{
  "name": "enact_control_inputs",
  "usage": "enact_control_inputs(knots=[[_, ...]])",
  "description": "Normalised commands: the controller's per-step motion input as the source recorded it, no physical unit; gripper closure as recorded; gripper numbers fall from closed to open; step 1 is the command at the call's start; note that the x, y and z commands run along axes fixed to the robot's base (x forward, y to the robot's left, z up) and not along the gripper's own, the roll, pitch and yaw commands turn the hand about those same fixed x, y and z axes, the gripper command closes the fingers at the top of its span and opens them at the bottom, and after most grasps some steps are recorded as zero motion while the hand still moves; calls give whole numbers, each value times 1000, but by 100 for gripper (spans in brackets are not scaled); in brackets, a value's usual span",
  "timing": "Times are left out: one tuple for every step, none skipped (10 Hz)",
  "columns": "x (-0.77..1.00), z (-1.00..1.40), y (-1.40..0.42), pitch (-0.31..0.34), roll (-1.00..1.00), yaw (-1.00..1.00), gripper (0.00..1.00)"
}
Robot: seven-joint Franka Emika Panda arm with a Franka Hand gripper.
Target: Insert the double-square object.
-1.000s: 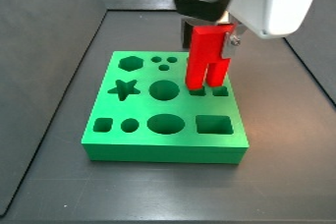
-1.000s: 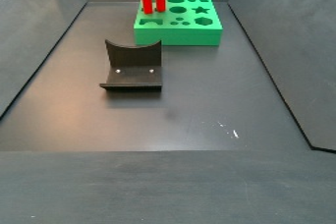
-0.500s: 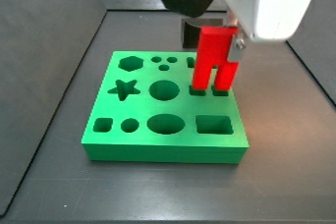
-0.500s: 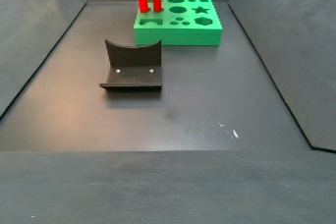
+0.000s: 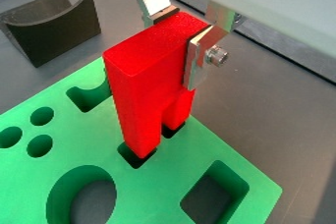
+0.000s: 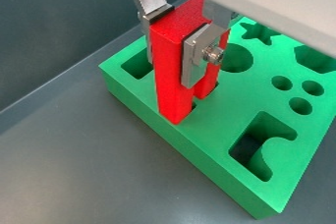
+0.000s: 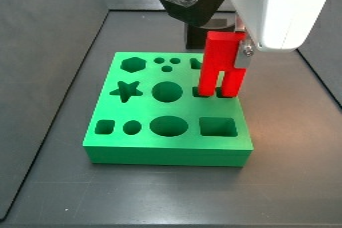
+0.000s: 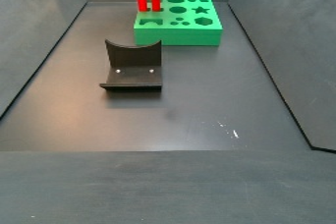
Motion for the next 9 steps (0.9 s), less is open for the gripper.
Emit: enact_control_inputs(knots=[[0,-223,-186,0,0,166,100],[-3,-151,0,11,0,69,100],[-26,-123,29,20,0,9,100],[-20,-80,120,39,63,0,100],[-154,-111,174,21,0,-3,100],[-57,-149,0,0,-27,0,100],[-86,-169,0,0,-24,0,100],[0,-200,-23,0,-41,0,100],[71,-283,-151,0,0,0,100]])
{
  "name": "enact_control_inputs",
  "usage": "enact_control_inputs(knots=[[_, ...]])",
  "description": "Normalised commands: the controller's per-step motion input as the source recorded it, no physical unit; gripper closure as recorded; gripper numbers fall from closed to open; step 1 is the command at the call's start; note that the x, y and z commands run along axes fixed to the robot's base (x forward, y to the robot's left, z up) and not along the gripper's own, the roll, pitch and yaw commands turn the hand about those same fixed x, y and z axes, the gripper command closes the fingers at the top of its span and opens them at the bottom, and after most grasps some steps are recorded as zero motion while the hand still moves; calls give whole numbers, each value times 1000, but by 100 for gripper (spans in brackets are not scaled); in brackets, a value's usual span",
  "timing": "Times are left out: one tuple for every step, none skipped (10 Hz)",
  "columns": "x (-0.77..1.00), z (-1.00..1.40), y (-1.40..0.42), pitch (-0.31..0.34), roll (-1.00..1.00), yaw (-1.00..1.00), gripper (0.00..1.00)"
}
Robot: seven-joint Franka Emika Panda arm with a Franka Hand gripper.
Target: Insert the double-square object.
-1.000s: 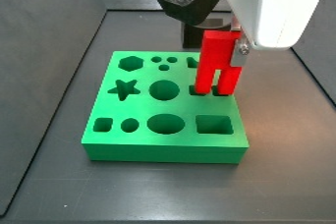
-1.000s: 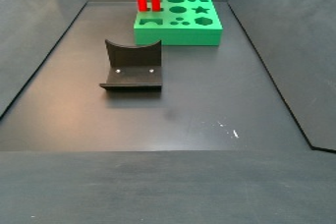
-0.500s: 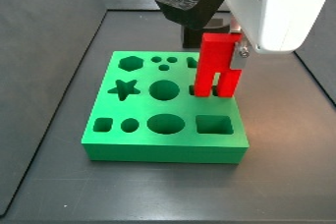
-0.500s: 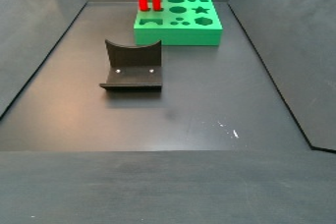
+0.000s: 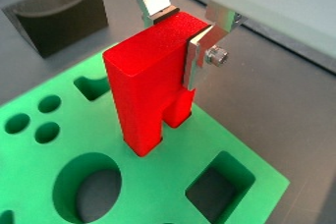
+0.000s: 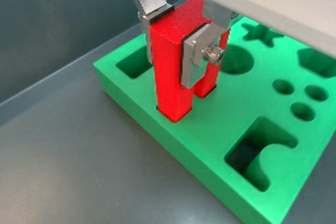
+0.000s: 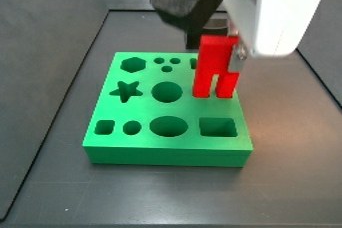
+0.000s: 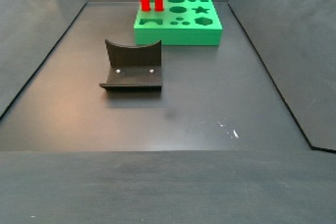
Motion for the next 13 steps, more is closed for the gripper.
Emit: enact_control_inputs(knots=[[3,-329,-60,0,0,-23,100],[117,-354,-129,0,44,-43,100],[154,-254,-283,0,167,-31,100],[177,-197,-266,10,210,-29,100],[214,-234,-169,19,161,-57,100],[177,-257,-149,7,161,-51,100],[214,-200,-223,53,221,-66,100],[183,-237,-246,27,233,-49,100],[203,-306,-183,19,166,-69,100],[191,-369,-123,0,107,-69,100],[37,-271,-26,0,50,-3,100],[0,0,6,-3,-34,0,100],[0,0,0,0,0,0,100]])
